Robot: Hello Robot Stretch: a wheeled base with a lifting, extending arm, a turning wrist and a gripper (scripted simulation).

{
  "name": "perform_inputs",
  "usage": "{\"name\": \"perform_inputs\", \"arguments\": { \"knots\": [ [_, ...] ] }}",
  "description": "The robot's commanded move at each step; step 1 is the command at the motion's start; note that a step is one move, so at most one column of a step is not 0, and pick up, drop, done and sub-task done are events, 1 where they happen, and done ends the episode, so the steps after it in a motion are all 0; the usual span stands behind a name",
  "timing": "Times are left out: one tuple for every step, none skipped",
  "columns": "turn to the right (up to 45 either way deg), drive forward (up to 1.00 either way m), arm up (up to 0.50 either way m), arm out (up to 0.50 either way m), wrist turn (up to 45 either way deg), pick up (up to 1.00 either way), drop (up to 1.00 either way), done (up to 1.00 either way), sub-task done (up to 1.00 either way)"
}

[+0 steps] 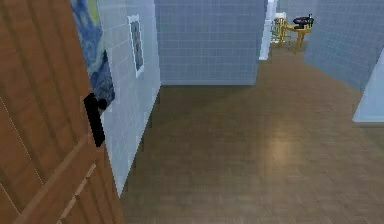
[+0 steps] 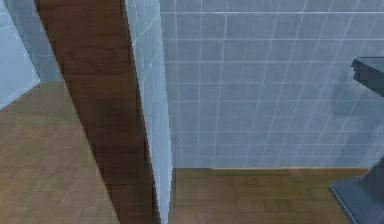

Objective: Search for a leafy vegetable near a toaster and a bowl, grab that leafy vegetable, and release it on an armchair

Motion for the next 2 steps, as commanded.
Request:
{"name": "perform_inputs", "arguments": {
  "knots": [
    [0.0, 0.25, 0.0, 0.0, 0.0, 0.0, 0.0, 0.0, 0.0],
    [24.0, 0.0, 0.0, 0.0, 0.0, 0.0, 0.0, 0.0, 0.0]
  ]
}}
